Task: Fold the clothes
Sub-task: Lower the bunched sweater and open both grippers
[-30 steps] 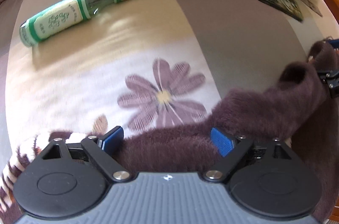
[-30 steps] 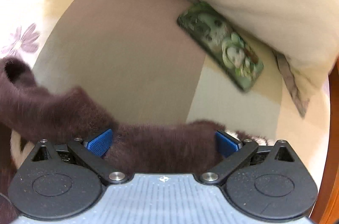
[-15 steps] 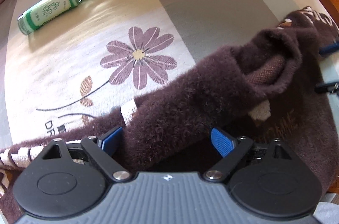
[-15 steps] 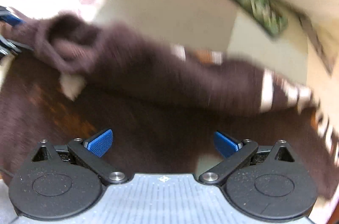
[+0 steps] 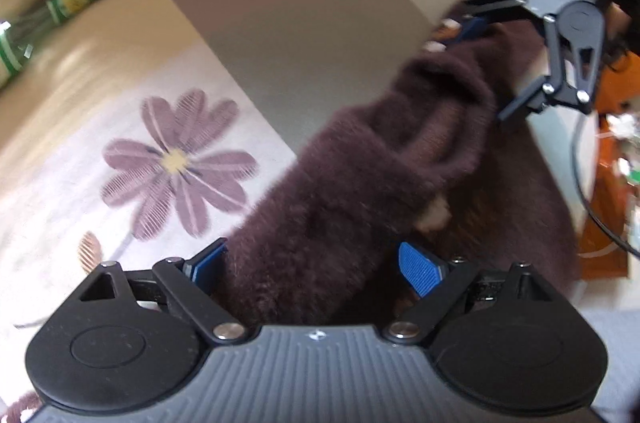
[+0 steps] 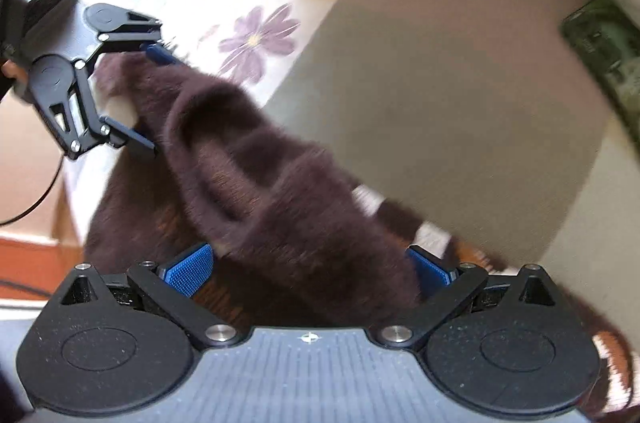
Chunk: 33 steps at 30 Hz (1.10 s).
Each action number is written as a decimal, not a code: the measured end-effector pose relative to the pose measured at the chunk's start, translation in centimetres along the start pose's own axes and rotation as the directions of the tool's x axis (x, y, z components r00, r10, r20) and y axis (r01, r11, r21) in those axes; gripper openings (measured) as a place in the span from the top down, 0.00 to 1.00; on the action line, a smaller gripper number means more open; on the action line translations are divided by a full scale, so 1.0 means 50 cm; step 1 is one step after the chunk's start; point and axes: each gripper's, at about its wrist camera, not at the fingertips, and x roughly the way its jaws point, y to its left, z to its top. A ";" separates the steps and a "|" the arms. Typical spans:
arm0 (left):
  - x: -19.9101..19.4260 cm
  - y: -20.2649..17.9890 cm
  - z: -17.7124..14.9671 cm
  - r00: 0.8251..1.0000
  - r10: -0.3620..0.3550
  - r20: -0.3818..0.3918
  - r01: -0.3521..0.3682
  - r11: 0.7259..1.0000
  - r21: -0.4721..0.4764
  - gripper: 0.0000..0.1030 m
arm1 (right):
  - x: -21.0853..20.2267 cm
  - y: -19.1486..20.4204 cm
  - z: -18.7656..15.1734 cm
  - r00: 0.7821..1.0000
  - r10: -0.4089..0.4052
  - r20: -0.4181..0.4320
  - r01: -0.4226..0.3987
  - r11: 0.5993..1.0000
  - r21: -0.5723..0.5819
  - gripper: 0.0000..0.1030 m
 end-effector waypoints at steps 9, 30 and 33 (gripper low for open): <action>0.018 -0.001 0.000 0.990 -0.104 -0.101 0.109 0.992 0.055 0.14 | 0.020 0.010 0.002 0.990 0.093 -0.105 -0.096 0.995 -0.025 0.00; -0.052 0.020 0.049 0.979 0.167 0.117 -0.181 0.976 0.124 0.86 | -0.085 -0.017 0.047 0.978 -0.158 0.139 0.173 0.979 -0.104 0.75; -0.070 0.055 0.073 0.956 0.225 0.188 -0.242 0.968 0.072 0.87 | -0.099 -0.038 0.081 0.954 -0.212 0.212 0.234 0.968 -0.087 0.76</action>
